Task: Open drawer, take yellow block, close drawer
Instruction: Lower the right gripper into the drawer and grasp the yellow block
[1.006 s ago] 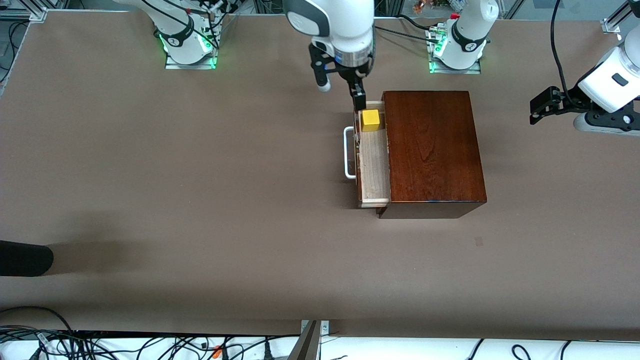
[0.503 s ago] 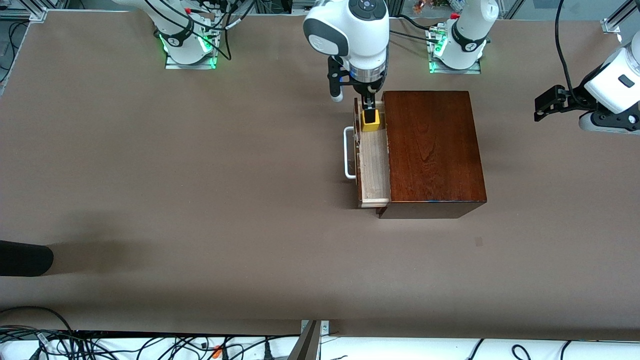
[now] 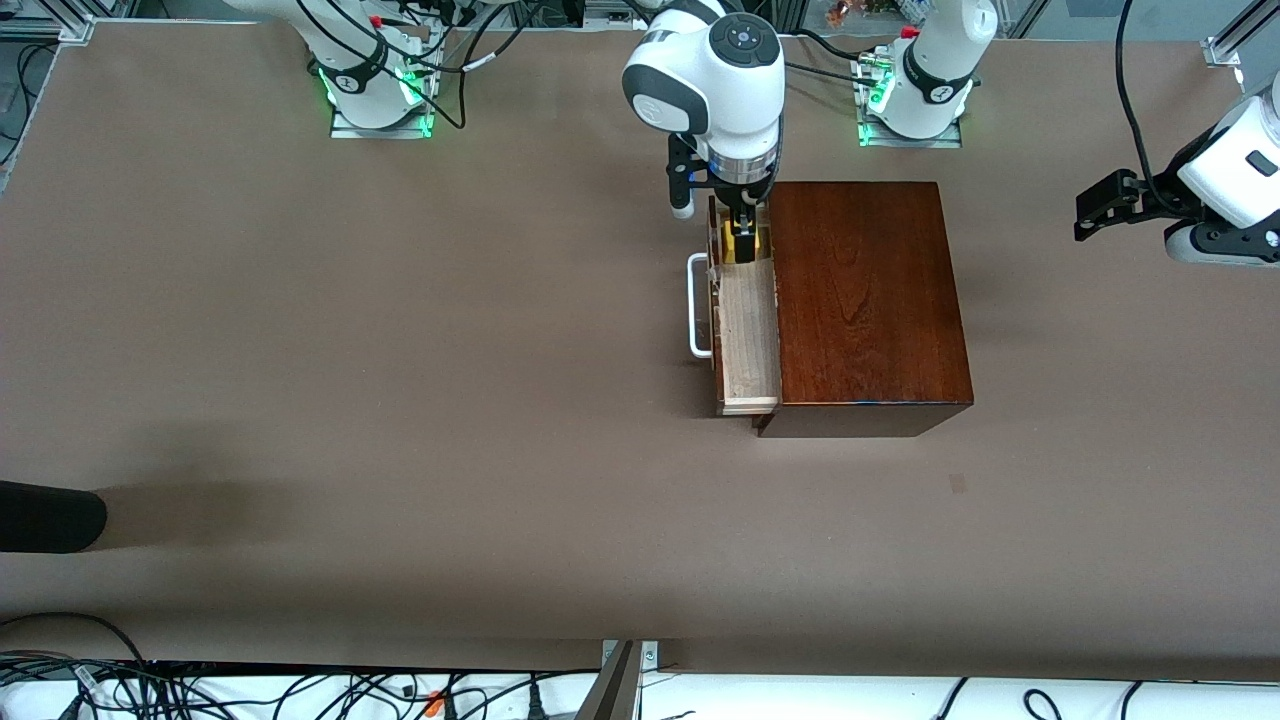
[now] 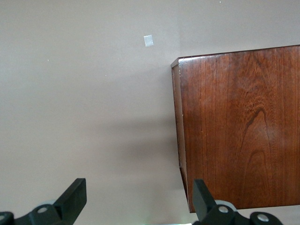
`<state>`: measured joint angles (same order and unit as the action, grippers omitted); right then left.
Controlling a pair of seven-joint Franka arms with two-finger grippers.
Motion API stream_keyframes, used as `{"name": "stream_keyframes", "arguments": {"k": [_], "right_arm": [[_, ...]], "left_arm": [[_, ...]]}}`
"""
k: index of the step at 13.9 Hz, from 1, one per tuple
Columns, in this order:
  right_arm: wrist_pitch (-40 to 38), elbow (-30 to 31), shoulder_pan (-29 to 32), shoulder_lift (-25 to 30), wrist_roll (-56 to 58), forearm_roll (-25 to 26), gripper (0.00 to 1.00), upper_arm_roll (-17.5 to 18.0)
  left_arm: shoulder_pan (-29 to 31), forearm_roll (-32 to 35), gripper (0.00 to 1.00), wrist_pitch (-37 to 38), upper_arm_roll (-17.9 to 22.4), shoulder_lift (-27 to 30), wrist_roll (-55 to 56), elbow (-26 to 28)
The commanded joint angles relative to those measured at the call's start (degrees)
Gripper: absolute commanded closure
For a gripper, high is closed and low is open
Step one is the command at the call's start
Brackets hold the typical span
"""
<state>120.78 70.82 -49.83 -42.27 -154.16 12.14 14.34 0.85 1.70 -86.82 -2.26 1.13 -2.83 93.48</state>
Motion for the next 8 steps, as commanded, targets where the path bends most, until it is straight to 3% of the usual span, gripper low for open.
{"name": "stream_keyframes", "arguments": {"k": [1,8], "right_arm": [[0.3,-2.2,-1.1,-1.9,-1.5,1.3,0.0,-1.0],[1.3,-2.1,-1.2,-3.2,-1.4,2.0,0.0,-1.1]], "left_arm": [[0.5,-1.3,0.0,0.5,-0.3,0.5,-0.4,0.0],[0.5,-1.3,0.0,0.6,-0.3,0.5,-0.5,0.0]]}}
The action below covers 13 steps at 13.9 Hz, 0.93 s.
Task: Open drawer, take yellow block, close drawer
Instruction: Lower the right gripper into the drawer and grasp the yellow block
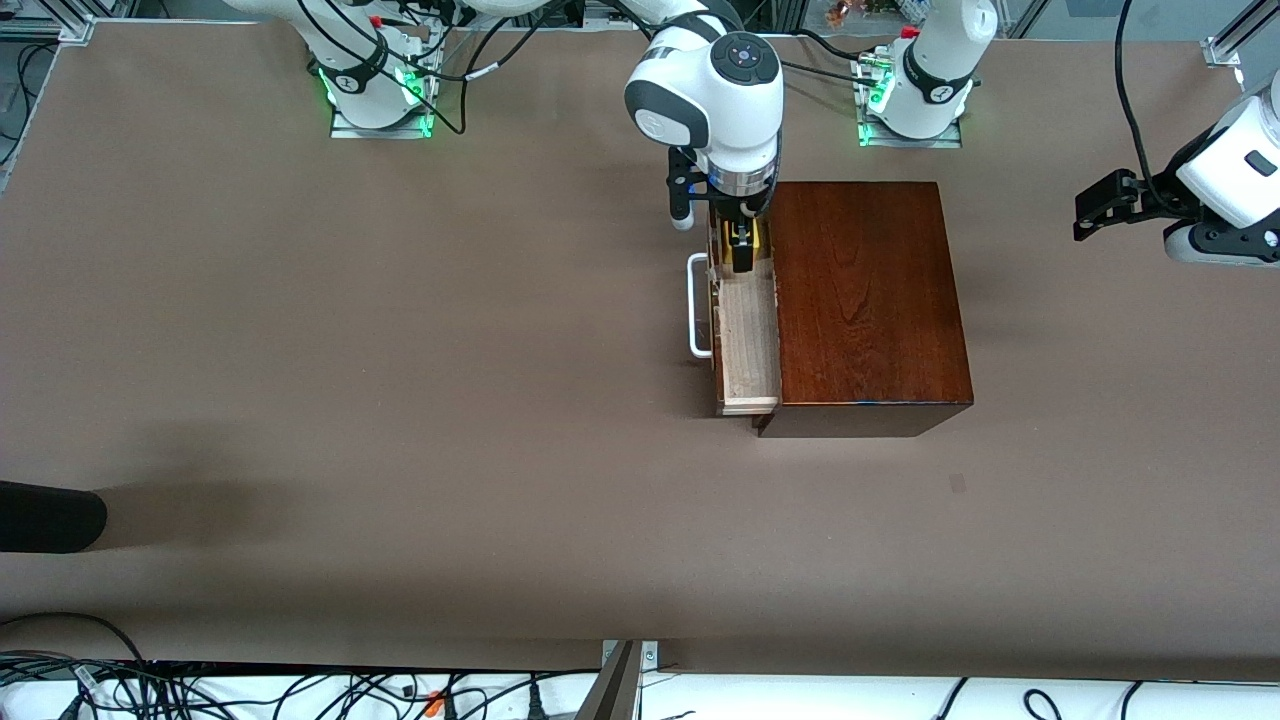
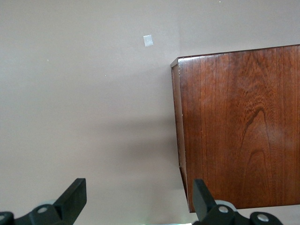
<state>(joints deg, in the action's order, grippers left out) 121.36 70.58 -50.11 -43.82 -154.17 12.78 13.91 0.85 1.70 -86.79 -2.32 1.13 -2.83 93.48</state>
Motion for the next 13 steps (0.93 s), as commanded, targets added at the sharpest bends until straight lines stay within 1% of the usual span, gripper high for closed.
{"name": "stream_keyframes", "arguments": {"k": [1,6,7,8,9,10,11,13], "right_arm": [[0.8,-1.8,-1.0,-1.9,-1.4,1.4,0.0,-0.6],[1.1,-1.8,-1.4,-2.8,-1.3,1.4,0.0,-0.6],[1.1,-1.8,-1.4,-2.8,-1.4,1.4,0.02,-0.6],[1.1,-1.7,-1.5,-2.9,-1.3,1.5,0.35,-0.7],[1.1,-1.7,-1.5,-2.9,-1.1,2.2,0.73,-0.6],[1.0,-1.8,-1.5,-2.8,-1.0,2.7,0.96,-0.6],[1.0,-1.8,-1.5,-2.8,-0.9,2.8,0.98,-0.6],[-0.1,-2.0,-1.0,-2.0,-0.8,2.6,0.99,-0.6]], "left_arm": [[0.5,-1.3,0.0,0.6,-0.2,0.5,-0.5,0.0],[0.5,-1.3,0.0,0.6,-0.3,0.5,-0.4,0.0],[0.5,-1.3,0.0,0.6,-0.3,0.5,-0.4,0.0],[0.5,-1.3,0.0,0.6,-0.3,0.5,-0.4,0.0],[0.5,-1.3,0.0,0.6,-0.3,0.5,-0.4,0.0],[0.5,-1.3,0.0,0.6,-0.3,0.5,-0.4,0.0],[0.5,-1.3,0.0,0.6,-0.3,0.5,-0.4,0.0],[0.5,-1.3,0.0,0.6,-0.4,0.5,-0.4,0.0]]}}
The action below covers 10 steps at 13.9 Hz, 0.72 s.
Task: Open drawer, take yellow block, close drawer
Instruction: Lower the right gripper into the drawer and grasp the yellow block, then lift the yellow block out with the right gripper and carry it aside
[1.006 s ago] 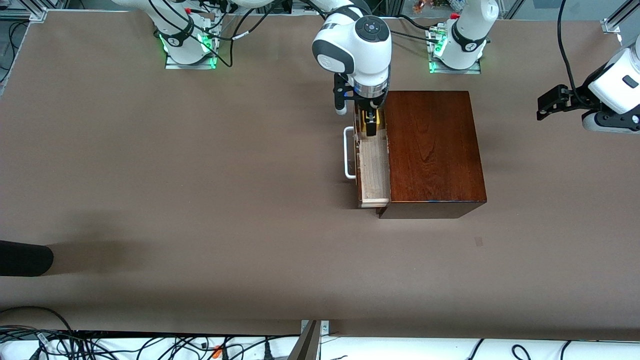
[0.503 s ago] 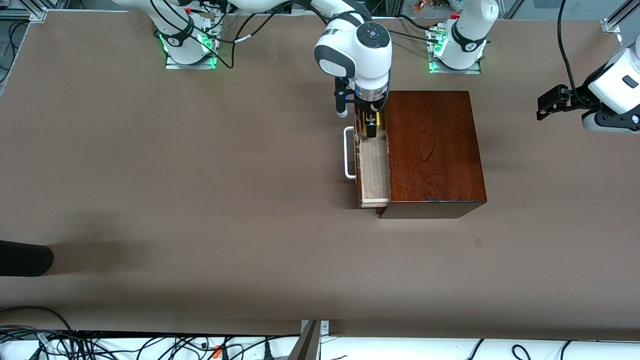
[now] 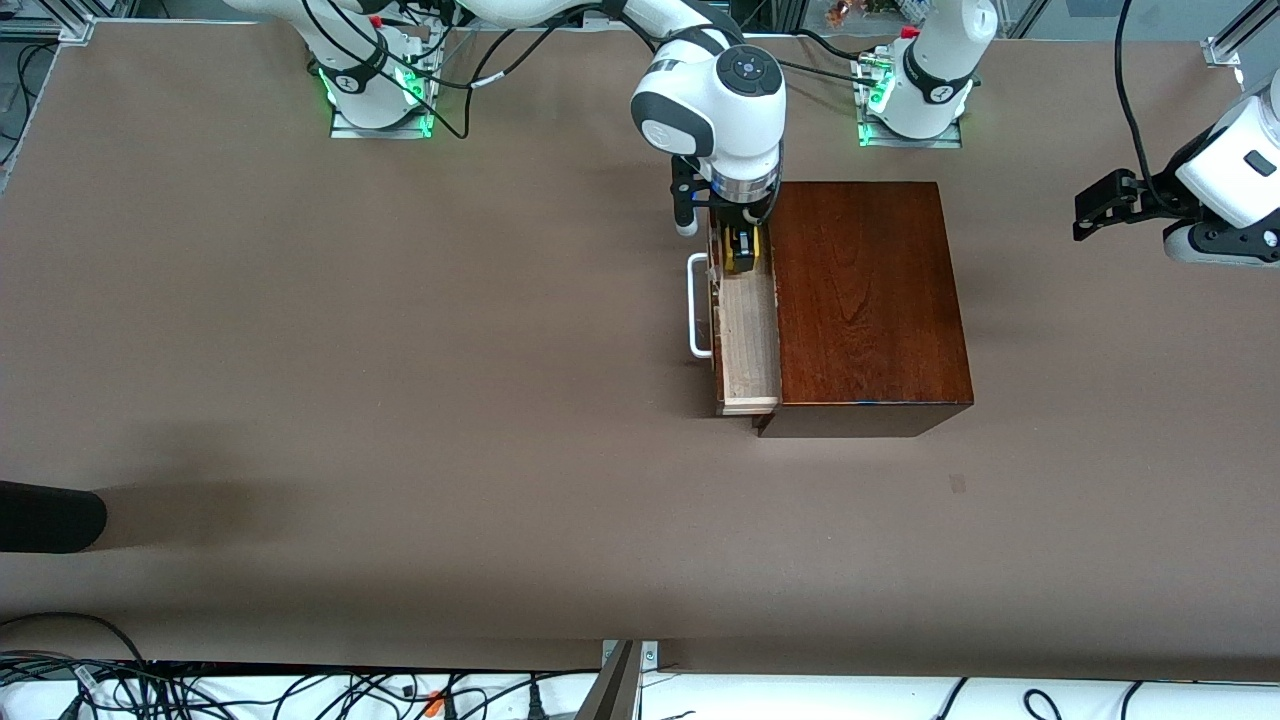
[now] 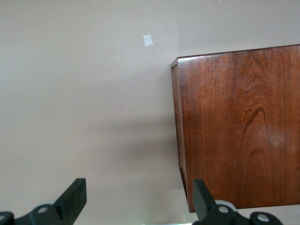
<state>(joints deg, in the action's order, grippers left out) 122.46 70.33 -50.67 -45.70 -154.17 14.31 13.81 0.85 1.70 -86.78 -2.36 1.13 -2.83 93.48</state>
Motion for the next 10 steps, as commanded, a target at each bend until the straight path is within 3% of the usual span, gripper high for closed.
{"name": "stream_keyframes", "arguments": {"k": [1,6,10], "right_arm": [[-2.7,-1.9,-0.2,0.8,-0.6,0.9,0.99,-0.4],[-16.3,-12.7,0.7,3.2,0.9,-1.8,0.99,1.0],[-21.9,-11.0,4.6,10.1,17.2,-5.3,1.0,0.6]], "left_arm": [[0.5,-1.3,0.0,0.6,-0.4,0.5,-0.4,0.0],[0.5,-1.3,0.0,0.6,-0.4,0.5,-0.4,0.0],[0.5,-1.3,0.0,0.6,-0.5,0.5,-0.4,0.0]]}}
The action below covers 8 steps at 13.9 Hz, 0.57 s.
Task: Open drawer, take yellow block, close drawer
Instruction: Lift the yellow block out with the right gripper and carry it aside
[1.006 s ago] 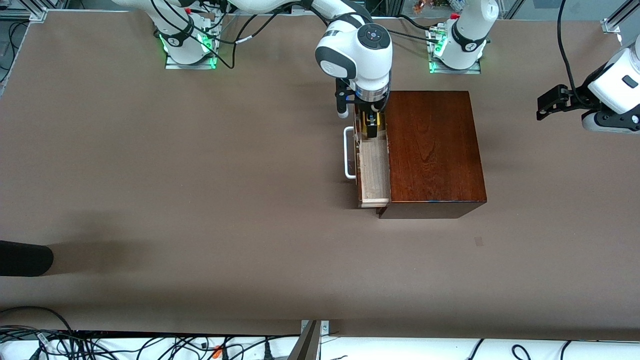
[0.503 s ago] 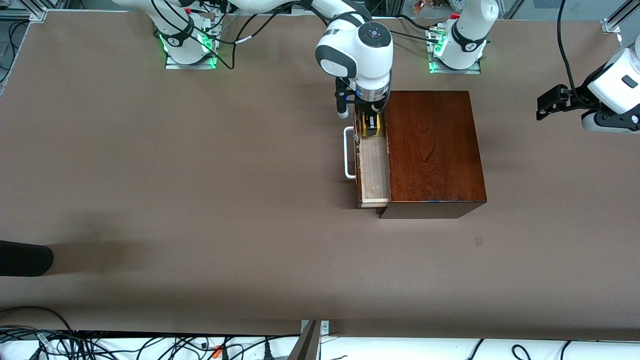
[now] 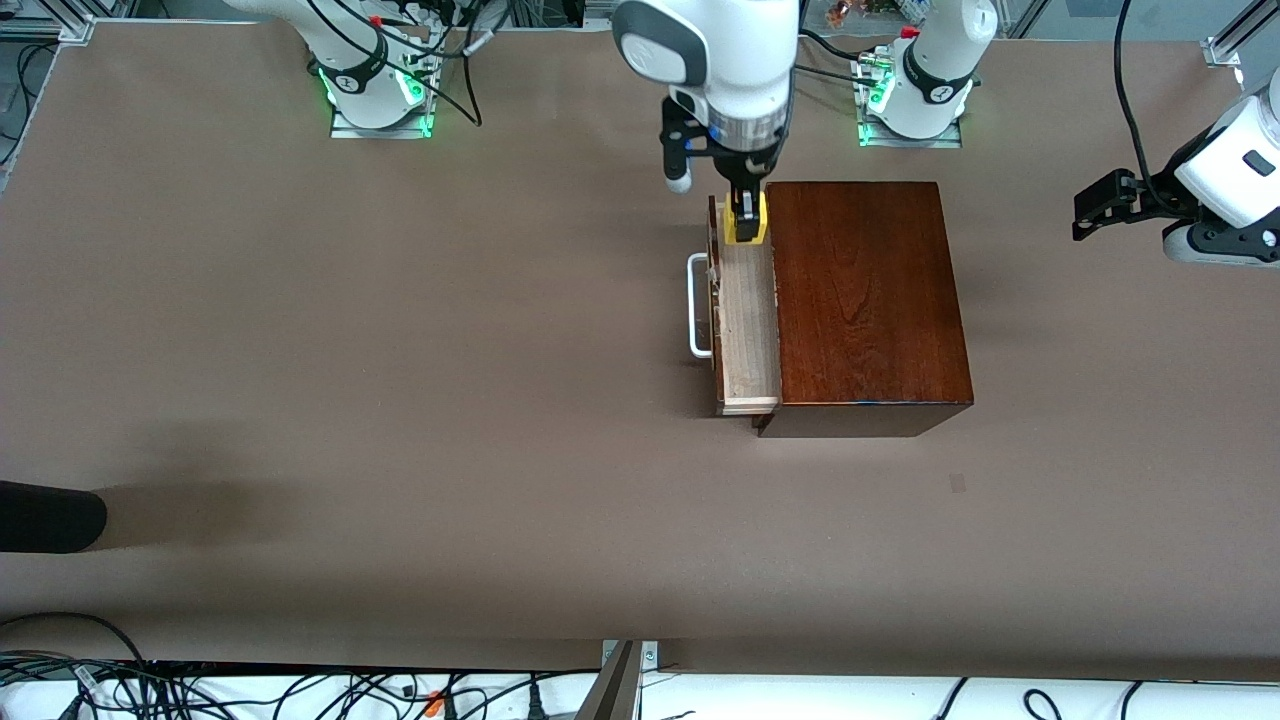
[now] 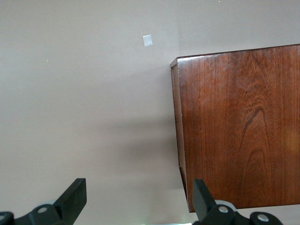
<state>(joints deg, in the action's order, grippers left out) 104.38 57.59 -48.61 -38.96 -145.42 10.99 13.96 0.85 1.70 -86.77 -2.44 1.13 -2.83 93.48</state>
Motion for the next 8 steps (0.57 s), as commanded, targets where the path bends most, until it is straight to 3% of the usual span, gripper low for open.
{"name": "stream_keyframes", "arguments": {"k": [1,3,6,8], "right_arm": [[-6.1,2.2,4.5,4.6,15.4,-2.5,1.0,0.4],[-10.4,5.3,9.3,8.3,30.0,-5.9,1.0,0.3],[-10.9,15.4,18.4,16.7,49.4,-10.4,1.0,-0.3],[-10.9,22.6,22.3,22.3,62.5,-11.6,1.0,-3.0]], "left_arm": [[0.5,-1.3,0.0,0.6,-0.3,0.5,-0.4,0.0],[0.5,-1.3,0.0,0.6,-0.3,0.5,-0.5,0.0],[0.5,-1.3,0.0,1.0,-0.4,0.5,-0.4,0.0],[0.5,-1.3,0.0,1.0,-0.4,0.5,-0.4,0.0]]}}
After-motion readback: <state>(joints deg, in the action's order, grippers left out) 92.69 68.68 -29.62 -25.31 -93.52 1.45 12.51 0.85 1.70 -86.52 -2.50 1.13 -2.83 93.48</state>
